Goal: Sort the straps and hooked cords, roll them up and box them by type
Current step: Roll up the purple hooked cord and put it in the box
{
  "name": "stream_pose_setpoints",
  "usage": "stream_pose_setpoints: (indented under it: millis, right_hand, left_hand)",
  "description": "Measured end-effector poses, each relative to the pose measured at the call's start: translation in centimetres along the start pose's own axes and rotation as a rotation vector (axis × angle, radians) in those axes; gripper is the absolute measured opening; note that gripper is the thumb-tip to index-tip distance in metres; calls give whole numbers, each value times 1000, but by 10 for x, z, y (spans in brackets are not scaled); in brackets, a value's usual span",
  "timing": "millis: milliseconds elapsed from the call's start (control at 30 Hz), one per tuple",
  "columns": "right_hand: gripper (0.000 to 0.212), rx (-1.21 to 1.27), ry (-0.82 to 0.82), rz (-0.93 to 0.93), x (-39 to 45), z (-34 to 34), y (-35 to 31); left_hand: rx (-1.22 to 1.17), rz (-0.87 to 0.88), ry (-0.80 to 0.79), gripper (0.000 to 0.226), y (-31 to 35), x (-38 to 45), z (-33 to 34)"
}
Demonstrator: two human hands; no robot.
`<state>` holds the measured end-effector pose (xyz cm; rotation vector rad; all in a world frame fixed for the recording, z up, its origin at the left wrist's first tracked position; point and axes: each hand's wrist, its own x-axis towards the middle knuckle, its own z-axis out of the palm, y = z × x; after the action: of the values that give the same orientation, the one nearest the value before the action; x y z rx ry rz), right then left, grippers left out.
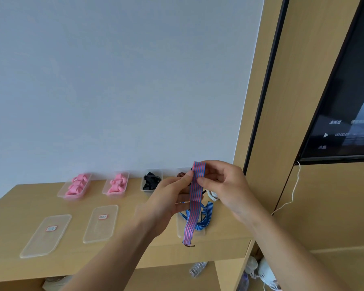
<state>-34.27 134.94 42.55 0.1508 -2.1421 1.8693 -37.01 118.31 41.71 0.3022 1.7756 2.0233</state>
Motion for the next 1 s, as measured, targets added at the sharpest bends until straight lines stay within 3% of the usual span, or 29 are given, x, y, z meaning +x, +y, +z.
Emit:
stream_pose_setpoints:
  millis: [367,633,1000]
  right_hand:
    - [30,-65,7,-66,10,-1,-2]
    - [42,-240,136,-302,7,2,6]
    - [36,-517,164,-638,-13,7,19]
  left_hand:
    - [58,-96,50,56,-4,4,1]
    - [-1,-173,97,58,-8,9,4]
    - [-86,-180,103,66,-7,13,-4]
